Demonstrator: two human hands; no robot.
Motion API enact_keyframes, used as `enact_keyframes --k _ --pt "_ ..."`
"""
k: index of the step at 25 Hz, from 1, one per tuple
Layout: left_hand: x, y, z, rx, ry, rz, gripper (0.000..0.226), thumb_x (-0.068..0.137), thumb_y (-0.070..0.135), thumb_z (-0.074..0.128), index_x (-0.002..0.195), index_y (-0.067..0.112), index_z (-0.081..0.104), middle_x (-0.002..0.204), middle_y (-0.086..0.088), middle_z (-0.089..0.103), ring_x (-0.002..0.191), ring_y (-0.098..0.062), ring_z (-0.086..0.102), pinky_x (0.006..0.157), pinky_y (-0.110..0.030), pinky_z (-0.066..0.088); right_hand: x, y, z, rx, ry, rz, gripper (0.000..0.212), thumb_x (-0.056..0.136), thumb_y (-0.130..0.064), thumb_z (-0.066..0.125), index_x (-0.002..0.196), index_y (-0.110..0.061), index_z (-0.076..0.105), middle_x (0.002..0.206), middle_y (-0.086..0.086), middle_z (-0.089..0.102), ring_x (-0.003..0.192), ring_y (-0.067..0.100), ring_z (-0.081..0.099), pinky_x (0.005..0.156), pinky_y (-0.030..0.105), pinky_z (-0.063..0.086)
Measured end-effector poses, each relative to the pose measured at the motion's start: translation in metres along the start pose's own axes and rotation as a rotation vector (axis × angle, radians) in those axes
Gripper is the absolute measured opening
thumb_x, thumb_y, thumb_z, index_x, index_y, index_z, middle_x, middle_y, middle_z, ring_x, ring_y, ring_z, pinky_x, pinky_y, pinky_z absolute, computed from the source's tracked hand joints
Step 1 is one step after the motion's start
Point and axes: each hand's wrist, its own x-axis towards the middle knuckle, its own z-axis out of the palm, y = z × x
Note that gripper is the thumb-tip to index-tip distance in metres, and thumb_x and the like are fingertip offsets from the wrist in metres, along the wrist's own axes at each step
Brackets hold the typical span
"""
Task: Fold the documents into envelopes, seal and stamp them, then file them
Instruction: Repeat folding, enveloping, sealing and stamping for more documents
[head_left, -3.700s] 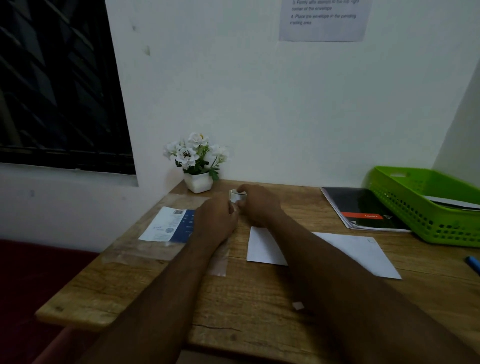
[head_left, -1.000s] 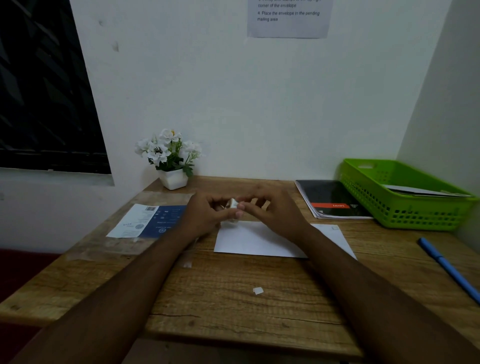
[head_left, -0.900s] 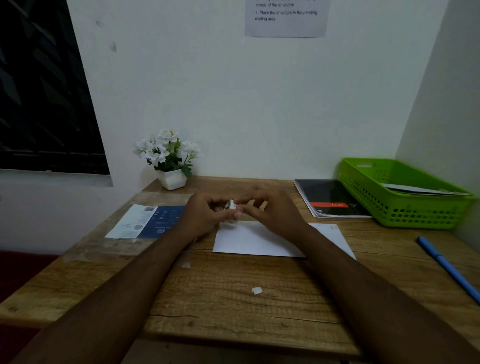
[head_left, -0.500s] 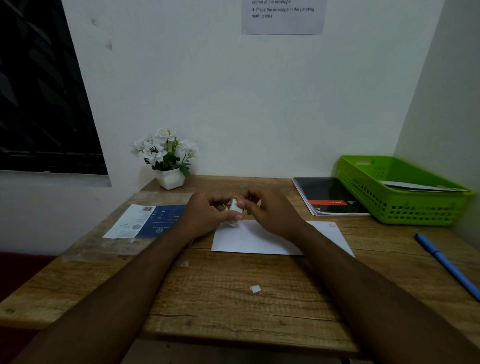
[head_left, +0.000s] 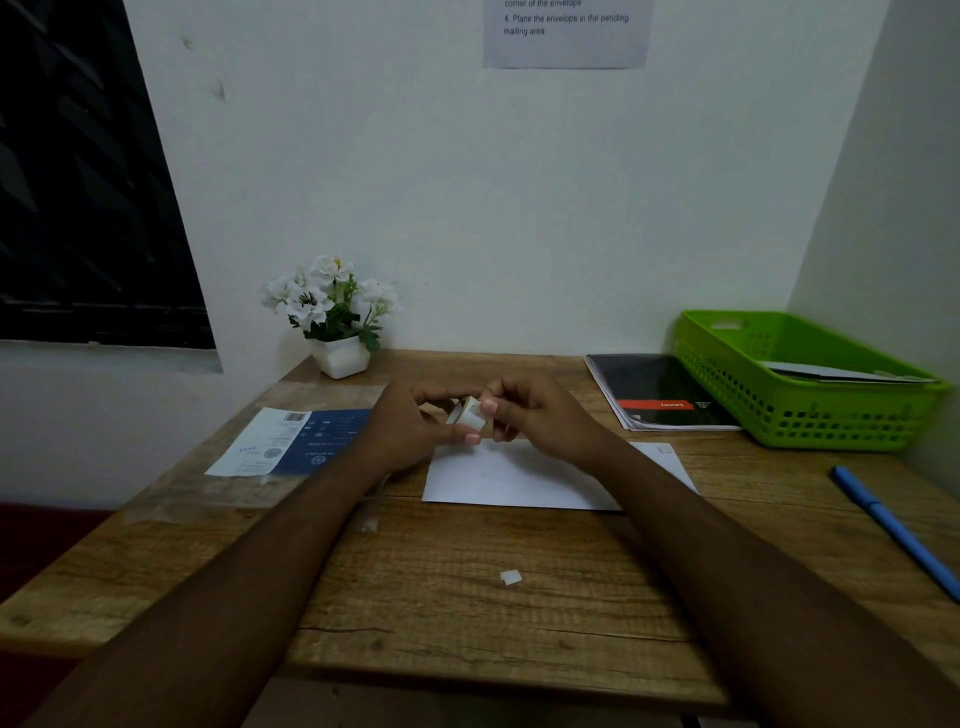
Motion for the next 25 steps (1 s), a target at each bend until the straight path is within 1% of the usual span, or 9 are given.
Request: enact_keyframes --k 3,6,7,12,15,19,21,23,25 --pt "-0.002 0.0 -0.001 0.005 -0.045 -0.002 0.053 0.056 0.017 0.089 0.101 0.038 0.071 0.094 0.023 0.071 0.083 -0.001 0.067 0.062 -0.013 0.051 -0.001 0.001 -0.005 0.084 -0.052 0.072 0.013 0.096 -0.013 0.054 0.087 -0.014 0.063 0.074 0.003 0.063 0.062 0.008 0.061 0.065 0.024 0.052" --pt "-0.002 -0.001 -0.001 0.024 -0.067 -0.045 0.055 0.054 0.021 0.09 0.104 0.035 0.071 0.097 0.02 0.071 0.081 -0.017 0.068 0.069 -0.031 0.057 -0.001 0.003 -0.008 0.159 -0.116 0.137 0.013 0.097 -0.013 0.053 0.09 -0.011 0.064 0.075 0.002 0.062 0.061 0.009 0.06 0.066 0.025 0.051" --pt "-0.001 -0.001 0.0 0.026 -0.07 -0.052 0.055 0.054 0.02 0.09 0.104 0.034 0.071 0.098 0.019 0.071 0.08 -0.019 0.068 0.071 -0.033 0.056 -0.001 0.004 -0.009 0.188 -0.134 0.151 0.014 0.097 -0.013 0.053 0.09 -0.011 0.064 0.075 0.002 0.062 0.061 0.009 0.059 0.066 0.025 0.052" --pt "-0.002 0.003 -0.001 0.008 -0.105 -0.048 0.055 0.053 0.012 0.089 0.099 0.038 0.072 0.095 0.03 0.068 0.085 -0.008 0.065 0.072 -0.024 0.055 -0.002 0.007 -0.015 0.323 -0.215 0.207 0.018 0.099 -0.012 0.048 0.094 -0.011 0.065 0.076 -0.002 0.065 0.063 0.009 0.059 0.069 0.026 0.053" --pt "-0.002 0.004 -0.001 0.005 -0.112 -0.042 0.057 0.053 0.012 0.09 0.098 0.041 0.071 0.097 0.028 0.069 0.088 -0.01 0.066 0.075 -0.024 0.056 -0.004 0.009 -0.018 0.403 -0.243 0.225 0.019 0.099 -0.011 0.046 0.103 -0.006 0.064 0.081 0.003 0.064 0.064 0.009 0.059 0.07 0.026 0.054" --pt "-0.003 0.005 -0.001 -0.015 -0.128 -0.013 0.058 0.052 0.012 0.09 0.093 0.049 0.07 0.097 0.026 0.07 0.088 -0.007 0.067 0.074 -0.017 0.055 -0.006 0.011 -0.02 0.577 -0.288 0.245 0.023 0.095 -0.012 0.048 0.109 0.0 0.061 0.082 0.007 0.062 0.064 0.01 0.057 0.069 0.025 0.055" --pt "-0.004 0.004 -0.001 -0.038 -0.129 -0.019 0.057 0.053 0.011 0.089 0.093 0.047 0.071 0.097 0.024 0.071 0.087 -0.008 0.068 0.072 -0.017 0.055 -0.006 0.01 -0.02 0.68 -0.272 0.251 0.024 0.093 -0.015 0.048 0.105 0.001 0.061 0.083 0.009 0.059 0.065 0.011 0.056 0.068 0.025 0.055" --pt "-0.004 0.002 -0.001 -0.047 -0.124 -0.038 0.055 0.053 0.009 0.089 0.094 0.041 0.072 0.096 0.021 0.072 0.084 -0.011 0.07 0.07 -0.018 0.055 -0.006 0.007 -0.023 0.771 -0.202 0.226 0.021 0.097 -0.014 0.043 0.093 -0.003 0.06 0.077 0.003 0.061 0.064 0.01 0.056 0.067 0.023 0.054" --pt "-0.004 0.004 -0.001 -0.03 -0.073 -0.07 0.054 0.053 0.012 0.09 0.097 0.039 0.072 0.093 0.016 0.073 0.079 -0.014 0.07 0.068 -0.02 0.056 -0.004 0.005 -0.026 0.798 -0.118 0.21 0.022 0.1 -0.015 0.04 0.088 -0.007 0.057 0.071 -0.001 0.057 0.06 0.009 0.054 0.063 0.022 0.052"
